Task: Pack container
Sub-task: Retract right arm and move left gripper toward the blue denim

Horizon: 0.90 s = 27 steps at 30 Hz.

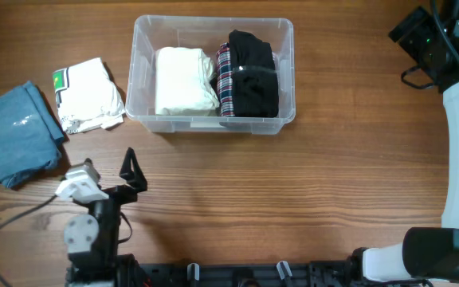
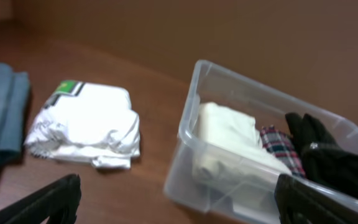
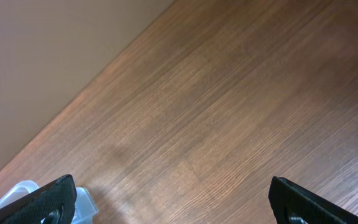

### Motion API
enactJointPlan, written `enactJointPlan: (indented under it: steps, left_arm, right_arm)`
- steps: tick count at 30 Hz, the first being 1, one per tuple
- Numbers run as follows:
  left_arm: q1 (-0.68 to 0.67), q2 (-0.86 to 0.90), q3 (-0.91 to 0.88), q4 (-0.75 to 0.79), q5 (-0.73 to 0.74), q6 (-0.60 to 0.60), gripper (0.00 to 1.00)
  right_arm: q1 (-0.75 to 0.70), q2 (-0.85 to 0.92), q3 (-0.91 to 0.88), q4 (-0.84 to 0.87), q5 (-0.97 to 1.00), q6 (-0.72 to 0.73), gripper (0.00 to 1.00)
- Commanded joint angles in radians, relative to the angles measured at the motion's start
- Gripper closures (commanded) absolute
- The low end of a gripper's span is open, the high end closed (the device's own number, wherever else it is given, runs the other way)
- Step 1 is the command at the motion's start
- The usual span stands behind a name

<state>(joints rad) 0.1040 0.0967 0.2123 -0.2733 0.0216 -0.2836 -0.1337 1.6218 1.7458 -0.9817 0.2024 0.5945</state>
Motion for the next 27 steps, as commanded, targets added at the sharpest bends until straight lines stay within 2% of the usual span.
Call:
enactJointPlan:
  steps: [1,4,7,10,11,16,19,21,23,27]
  left_arm:
    - [0.006,0.215,0.278,-0.109,-0.041,-0.013,0.0]
    - [0.006,0.436,0.52,-0.271,-0.003,0.058,0.0]
    - [0.006,0.767,0.917,-0.552,0.089,0.284,0.0]
    - [0.006,0.96,1.167,-0.773,0.281,0.306,0.0]
    - [0.006,1.006,1.207,-0.819,0.303,0.306,0.0]
    - [0.006,1.131,1.211,-0.799,0.266,0.302,0.0]
    - [0.013,1.19,1.212,-0.749,0.082,0.243,0.0]
    - [0.058,1.248,1.212,-0.727,-0.132,0.133,0.0]
    - [0.126,1.3,1.212,-0.719,-0.233,0.035,0.0]
    - [0.284,1.379,1.212,-0.658,-0.24,-0.017,0.0]
  right_arm:
    - [0.002,0.013,-0.005,0.001,-0.013,0.014,0.0]
    - [0.002,0.013,-0.005,0.001,-0.013,0.014,0.0]
    - [0.002,0.013,-0.005,0.001,-0.013,0.014,0.0]
    - [0.002,0.013,-0.005,0.001,-0.013,0.014,0.0]
    - [0.002,0.013,-0.005,0.001,-0.013,0.014,0.0]
    - [0.002,0.013,-0.005,0.001,-0.013,0.014,0.0]
    - [0.002,0.013,-0.005,0.001,-0.013,0.014,0.0]
    - [0.002,0.013,-0.005,0.001,-0.013,0.014,0.0]
    - [0.002,0.013,-0.005,0.001,-0.013,0.014,0.0]
    - [0.002,0.013,-0.005,0.001,-0.013,0.014,0.0]
